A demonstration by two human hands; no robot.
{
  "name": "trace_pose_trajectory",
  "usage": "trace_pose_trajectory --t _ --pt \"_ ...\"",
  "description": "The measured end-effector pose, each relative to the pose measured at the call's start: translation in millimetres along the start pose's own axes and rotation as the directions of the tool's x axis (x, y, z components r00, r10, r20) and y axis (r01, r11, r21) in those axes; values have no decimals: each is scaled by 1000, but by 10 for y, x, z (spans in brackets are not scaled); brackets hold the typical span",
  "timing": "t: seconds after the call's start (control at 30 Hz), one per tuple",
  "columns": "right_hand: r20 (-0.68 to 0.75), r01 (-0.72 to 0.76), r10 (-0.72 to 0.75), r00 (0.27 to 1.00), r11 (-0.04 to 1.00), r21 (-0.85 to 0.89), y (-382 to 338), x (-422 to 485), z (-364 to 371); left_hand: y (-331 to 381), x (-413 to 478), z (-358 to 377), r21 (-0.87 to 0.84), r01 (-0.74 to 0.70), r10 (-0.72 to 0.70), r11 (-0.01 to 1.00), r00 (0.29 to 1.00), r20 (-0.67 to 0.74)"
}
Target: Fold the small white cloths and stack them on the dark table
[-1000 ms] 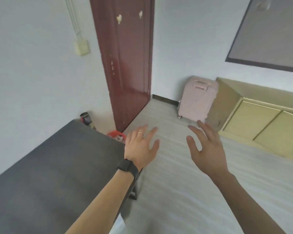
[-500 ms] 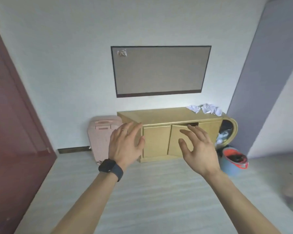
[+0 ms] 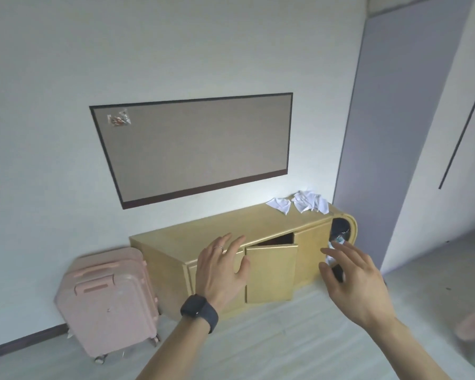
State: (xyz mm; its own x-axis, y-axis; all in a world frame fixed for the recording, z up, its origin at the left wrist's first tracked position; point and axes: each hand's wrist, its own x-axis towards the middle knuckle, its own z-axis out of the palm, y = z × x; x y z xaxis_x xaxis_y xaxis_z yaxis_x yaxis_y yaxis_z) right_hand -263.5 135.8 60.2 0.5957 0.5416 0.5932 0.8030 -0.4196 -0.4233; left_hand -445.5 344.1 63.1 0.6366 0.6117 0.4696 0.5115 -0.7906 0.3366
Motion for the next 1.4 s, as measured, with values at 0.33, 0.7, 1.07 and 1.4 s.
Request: trace_pose_trajectory --t 0.33,0.7,1.07,1.4 --pt "145 -6 1 989 999 37 1264 1799 1438 -236 1919 1577 66 64 -70 996 993 93" --pt "354 -74 51 934 996 53 2187 3101 3094 -828 3506 3255 92 176 -194 980 945 263" --pt "524 -237 228 820 970 -52 3044 4569 4461 -1370 5179 4876 101 254 -270 962 817 509" --pt "768 -257 237 595 961 -97 4219 5945 6339 -1671 6164 6286 225 423 -467 878 650 599"
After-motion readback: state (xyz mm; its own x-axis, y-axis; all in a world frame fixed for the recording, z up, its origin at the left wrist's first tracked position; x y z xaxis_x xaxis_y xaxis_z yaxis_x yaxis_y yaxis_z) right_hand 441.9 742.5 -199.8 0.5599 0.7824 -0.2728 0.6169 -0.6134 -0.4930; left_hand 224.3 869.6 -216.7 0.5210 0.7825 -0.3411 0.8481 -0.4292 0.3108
